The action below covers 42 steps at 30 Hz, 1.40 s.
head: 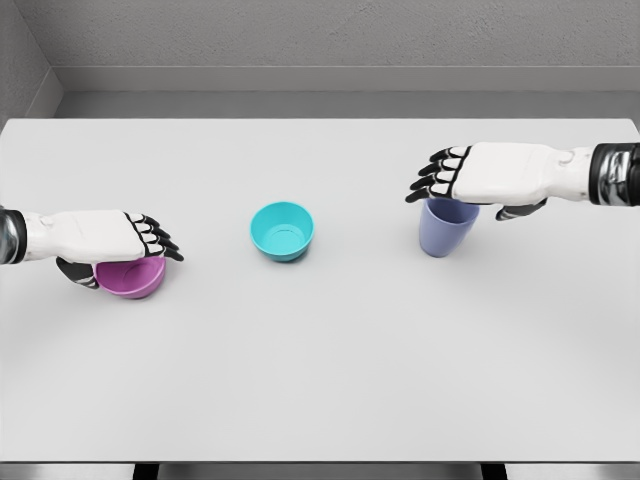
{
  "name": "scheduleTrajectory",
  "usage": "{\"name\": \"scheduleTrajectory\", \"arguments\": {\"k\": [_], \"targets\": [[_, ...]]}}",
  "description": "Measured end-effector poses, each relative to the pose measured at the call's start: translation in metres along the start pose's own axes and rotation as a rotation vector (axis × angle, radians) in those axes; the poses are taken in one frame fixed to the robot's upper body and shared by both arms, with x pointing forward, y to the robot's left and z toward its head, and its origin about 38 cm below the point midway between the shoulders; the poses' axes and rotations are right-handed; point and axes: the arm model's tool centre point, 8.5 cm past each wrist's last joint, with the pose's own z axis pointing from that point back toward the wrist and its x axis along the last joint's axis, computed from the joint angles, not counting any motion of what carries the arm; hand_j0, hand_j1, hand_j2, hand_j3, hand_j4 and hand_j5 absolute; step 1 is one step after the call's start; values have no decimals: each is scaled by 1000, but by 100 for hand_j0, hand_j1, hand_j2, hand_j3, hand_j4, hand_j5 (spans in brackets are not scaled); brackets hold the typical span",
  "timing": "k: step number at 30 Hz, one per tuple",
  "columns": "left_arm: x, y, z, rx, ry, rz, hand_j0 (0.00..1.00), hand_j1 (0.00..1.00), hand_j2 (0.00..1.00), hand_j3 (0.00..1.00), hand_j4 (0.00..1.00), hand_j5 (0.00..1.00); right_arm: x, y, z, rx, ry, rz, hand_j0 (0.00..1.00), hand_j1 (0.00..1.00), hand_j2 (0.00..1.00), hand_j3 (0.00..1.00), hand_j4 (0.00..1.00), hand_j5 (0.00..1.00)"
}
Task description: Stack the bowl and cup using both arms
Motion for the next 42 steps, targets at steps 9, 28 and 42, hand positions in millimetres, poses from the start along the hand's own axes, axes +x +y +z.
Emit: {"name": "scheduleTrajectory", "arguments": {"k": [9, 28, 42], "targets": [[3, -4, -3, -14, -10, 1, 100, 100, 100, 100, 100, 100, 4, -2, -9, -12, -17, 1, 100, 100, 100, 100, 100, 100], [4, -6, -4, -20, -13, 0, 65, 65, 65, 65, 65, 65, 2, 7, -12, 12, -11, -11, 100, 100, 100, 100, 100, 100], [-5, 27, 7, 27, 17, -59, 65, 65, 65, 65, 65, 65, 1, 7, -12, 11, -11, -10, 100, 100, 100, 100, 100, 100]]}}
